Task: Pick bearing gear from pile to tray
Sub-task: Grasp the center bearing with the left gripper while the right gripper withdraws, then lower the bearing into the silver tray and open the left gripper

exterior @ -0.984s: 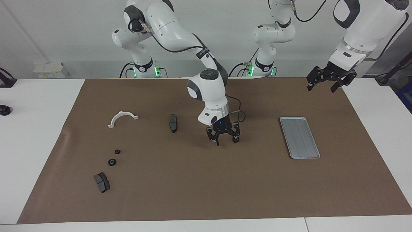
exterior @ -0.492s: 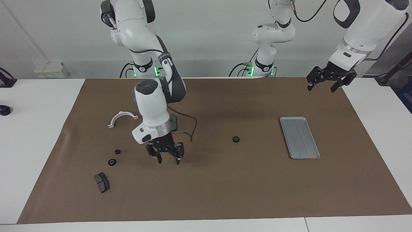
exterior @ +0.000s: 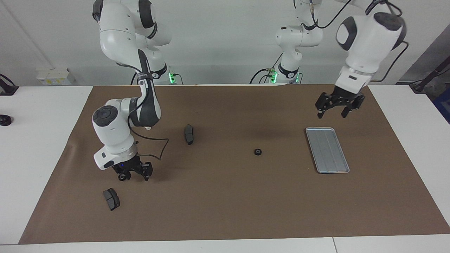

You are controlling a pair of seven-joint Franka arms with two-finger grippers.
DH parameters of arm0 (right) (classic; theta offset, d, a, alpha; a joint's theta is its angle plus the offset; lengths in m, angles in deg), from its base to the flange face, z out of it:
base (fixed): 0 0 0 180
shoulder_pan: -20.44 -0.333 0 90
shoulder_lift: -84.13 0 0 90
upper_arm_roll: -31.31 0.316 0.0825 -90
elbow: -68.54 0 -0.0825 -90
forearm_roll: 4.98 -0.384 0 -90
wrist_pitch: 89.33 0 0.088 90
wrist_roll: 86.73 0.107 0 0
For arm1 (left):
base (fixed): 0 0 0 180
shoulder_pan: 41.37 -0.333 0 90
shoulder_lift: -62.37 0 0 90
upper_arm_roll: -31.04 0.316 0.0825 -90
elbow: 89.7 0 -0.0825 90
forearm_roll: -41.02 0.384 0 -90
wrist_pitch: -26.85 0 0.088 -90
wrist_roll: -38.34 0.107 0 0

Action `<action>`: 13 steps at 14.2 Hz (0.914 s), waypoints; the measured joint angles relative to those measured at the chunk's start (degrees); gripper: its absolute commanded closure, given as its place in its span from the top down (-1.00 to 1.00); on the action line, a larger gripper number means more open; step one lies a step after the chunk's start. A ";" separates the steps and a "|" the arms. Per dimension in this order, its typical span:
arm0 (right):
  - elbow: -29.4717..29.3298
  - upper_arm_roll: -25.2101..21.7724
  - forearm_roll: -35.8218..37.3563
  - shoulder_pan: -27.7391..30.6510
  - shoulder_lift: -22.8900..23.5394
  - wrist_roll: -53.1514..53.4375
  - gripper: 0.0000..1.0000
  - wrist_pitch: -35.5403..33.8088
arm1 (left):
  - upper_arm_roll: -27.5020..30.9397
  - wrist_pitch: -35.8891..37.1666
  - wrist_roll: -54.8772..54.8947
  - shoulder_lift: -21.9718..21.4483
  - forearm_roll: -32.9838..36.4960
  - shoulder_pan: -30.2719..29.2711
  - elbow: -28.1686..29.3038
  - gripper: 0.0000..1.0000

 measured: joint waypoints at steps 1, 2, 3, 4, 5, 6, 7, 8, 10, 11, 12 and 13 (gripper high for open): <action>0.24 -0.03 0.33 0.34 -0.38 -1.11 0.49 -0.87 | -0.11 -3.20 -5.13 1.36 0.61 3.01 1.97 1.00; 0.63 -0.04 1.25 0.54 -0.70 -1.74 0.50 -1.13 | -0.21 -6.63 -11.32 3.29 2.20 5.83 2.97 1.00; 1.16 -0.04 2.72 0.82 -0.99 -2.22 0.50 -1.13 | -0.28 -9.46 -17.48 5.45 3.78 8.24 3.27 1.00; 1.85 -0.06 3.99 1.28 -1.23 -2.72 0.49 -0.96 | -0.34 -11.30 -22.43 7.57 4.74 10.31 3.26 1.00; 2.55 -0.06 4.58 1.80 -1.34 -3.75 0.50 -0.39 | -0.33 -12.25 -26.20 9.44 5.25 12.06 3.25 1.00; 3.38 -0.05 4.93 2.33 -1.35 -4.77 0.50 0.73 | -0.31 -13.14 -30.18 11.19 6.21 13.71 3.24 1.00; 4.43 -0.05 5.08 2.92 -1.35 -5.66 0.49 2.42 | -0.30 -14.44 -34.68 12.94 8.21 15.28 3.24 1.00; 5.47 -0.07 5.12 3.52 -1.33 -6.71 0.50 3.98 | -0.33 -15.64 -38.42 14.60 10.24 16.58 3.23 1.00; 6.76 -0.06 5.14 4.43 -1.33 -8.40 0.49 5.60 | -0.31 -18.50 -42.86 17.92 12.33 18.37 3.21 0.97; 6.92 -0.07 5.16 4.75 -1.33 -8.72 0.49 5.86 | -0.30 -19.89 -43.56 19.15 12.49 18.58 3.21 0.74; 6.96 -0.06 5.18 4.96 -1.33 -8.89 0.48 5.97 | -0.20 -20.74 -43.92 19.95 12.50 18.57 3.21 0.53; 6.98 -0.06 5.21 5.07 -1.34 -8.95 0.48 5.97 | -0.06 -21.38 -44.77 20.44 12.50 18.56 3.23 0.34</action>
